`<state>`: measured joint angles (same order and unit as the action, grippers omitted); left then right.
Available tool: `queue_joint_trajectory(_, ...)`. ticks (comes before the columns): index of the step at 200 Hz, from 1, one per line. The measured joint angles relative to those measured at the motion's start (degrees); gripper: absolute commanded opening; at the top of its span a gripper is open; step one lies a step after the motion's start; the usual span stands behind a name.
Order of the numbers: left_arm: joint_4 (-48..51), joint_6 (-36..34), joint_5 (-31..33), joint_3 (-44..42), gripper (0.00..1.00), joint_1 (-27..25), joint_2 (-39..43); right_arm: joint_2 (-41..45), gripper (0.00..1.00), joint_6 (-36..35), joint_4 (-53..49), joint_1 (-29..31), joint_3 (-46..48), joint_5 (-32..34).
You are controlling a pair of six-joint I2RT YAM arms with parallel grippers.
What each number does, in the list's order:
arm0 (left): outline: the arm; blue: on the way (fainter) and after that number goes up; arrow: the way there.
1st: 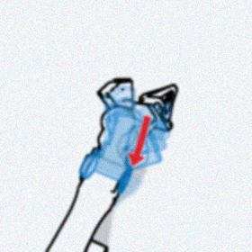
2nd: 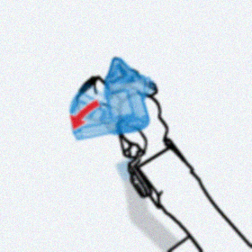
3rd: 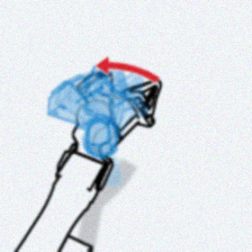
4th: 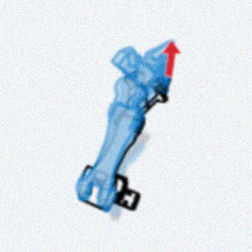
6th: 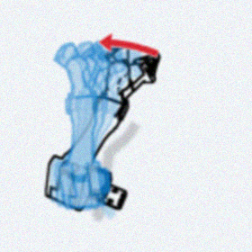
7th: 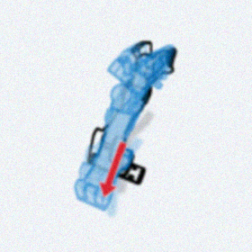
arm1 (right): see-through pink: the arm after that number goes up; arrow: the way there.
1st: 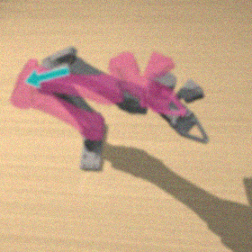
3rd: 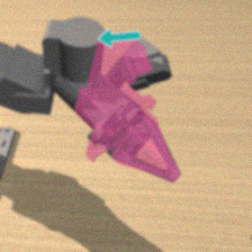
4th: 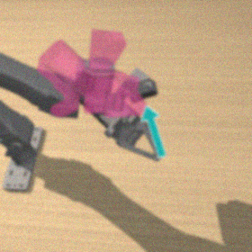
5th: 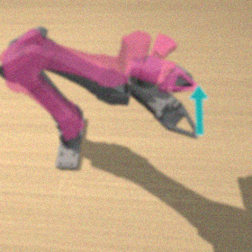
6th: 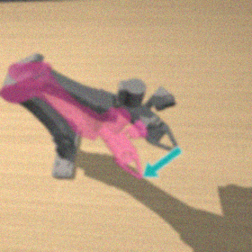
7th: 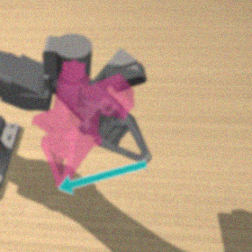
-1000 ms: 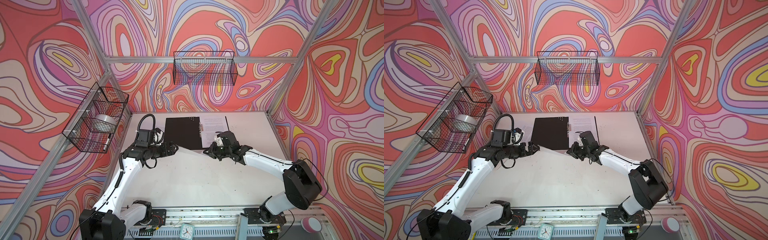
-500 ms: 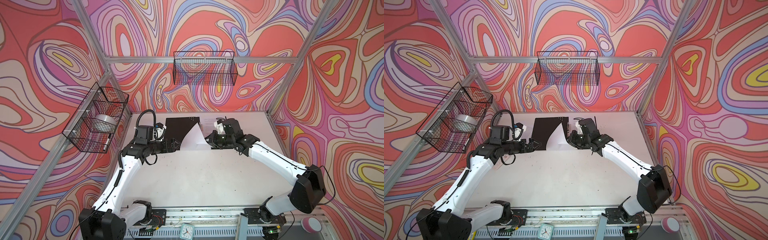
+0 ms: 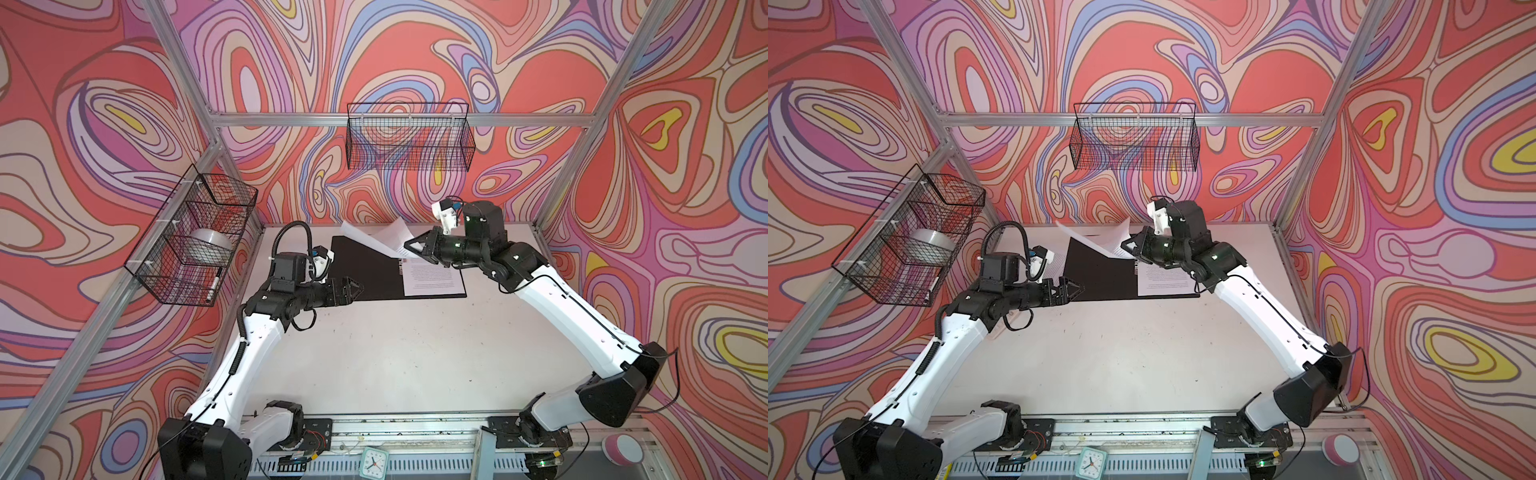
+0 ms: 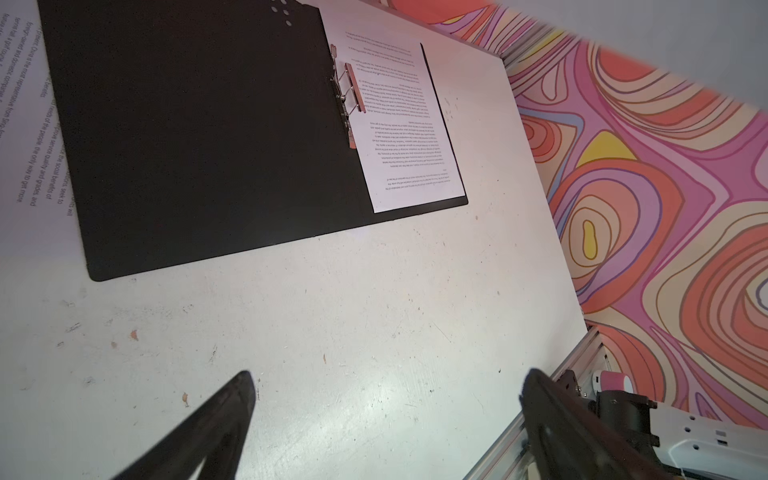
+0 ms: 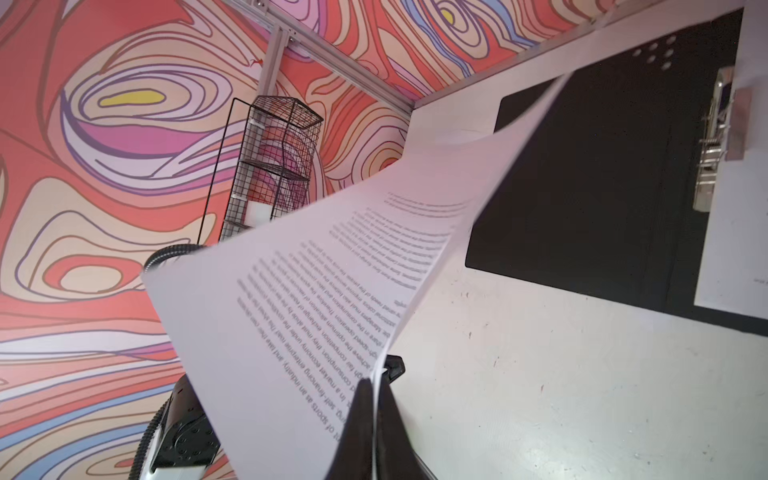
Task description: Put the files into the folder
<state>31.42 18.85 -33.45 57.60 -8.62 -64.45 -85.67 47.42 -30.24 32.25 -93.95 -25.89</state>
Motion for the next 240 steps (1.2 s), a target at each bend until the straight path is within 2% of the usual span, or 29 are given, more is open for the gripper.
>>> queue_joint_trajectory(30,-0.3,0.3,1.0,-0.3,1.0,0.0,2.0,-1.1,0.0,-3.6,-1.3,-5.6,-1.4,-0.2)
queue_joint_trajectory(64,-0.8,0.3,0.8,-0.2,1.0,0.0,2.7,-6.5,0.0,-7.3,-0.9,-13.9,-0.5,-0.1)
queue_joint_trajectory(136,-2.7,0.7,-2.9,5.4,1.0,0.0,-3.1,-13.8,0.0,-10.1,9.0,-28.6,13.6,1.9)
queue_joint_trajectory(179,-7.1,1.5,-7.7,1.2,1.0,0.0,-6.0,-14.5,0.0,-9.2,15.3,-32.0,21.0,4.5)
queue_joint_trajectory(240,-7.5,1.6,-10.1,1.0,1.0,0.0,-7.7,-17.8,0.0,-4.8,20.4,-33.6,18.6,3.8)
